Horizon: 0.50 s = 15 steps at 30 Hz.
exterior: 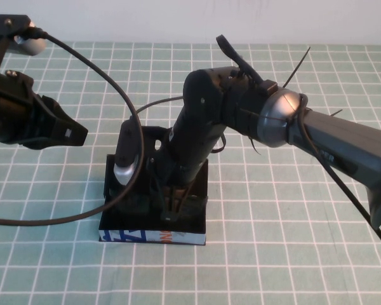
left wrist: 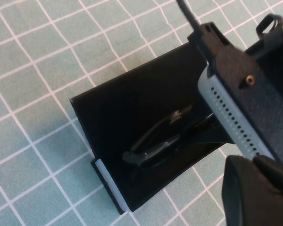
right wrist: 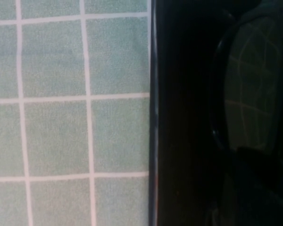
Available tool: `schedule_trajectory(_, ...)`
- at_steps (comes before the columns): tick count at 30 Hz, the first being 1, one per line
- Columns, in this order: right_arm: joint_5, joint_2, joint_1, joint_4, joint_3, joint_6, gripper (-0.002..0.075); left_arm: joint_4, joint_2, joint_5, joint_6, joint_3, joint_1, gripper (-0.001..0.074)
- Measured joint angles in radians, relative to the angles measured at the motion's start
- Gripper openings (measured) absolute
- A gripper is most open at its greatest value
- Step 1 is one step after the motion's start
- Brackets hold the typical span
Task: Return glasses to glasses case
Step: Place the glasses in the glasses case
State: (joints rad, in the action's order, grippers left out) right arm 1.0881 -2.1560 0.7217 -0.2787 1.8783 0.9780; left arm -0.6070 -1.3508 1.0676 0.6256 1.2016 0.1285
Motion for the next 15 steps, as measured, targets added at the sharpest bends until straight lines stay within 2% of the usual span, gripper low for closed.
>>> schedule_trajectory(15,0.071,-0.007,0.0,-0.057,0.072,-0.015,0.0041,0.0,0.0,-0.002,0.001,0.0,0.0,-0.0001)
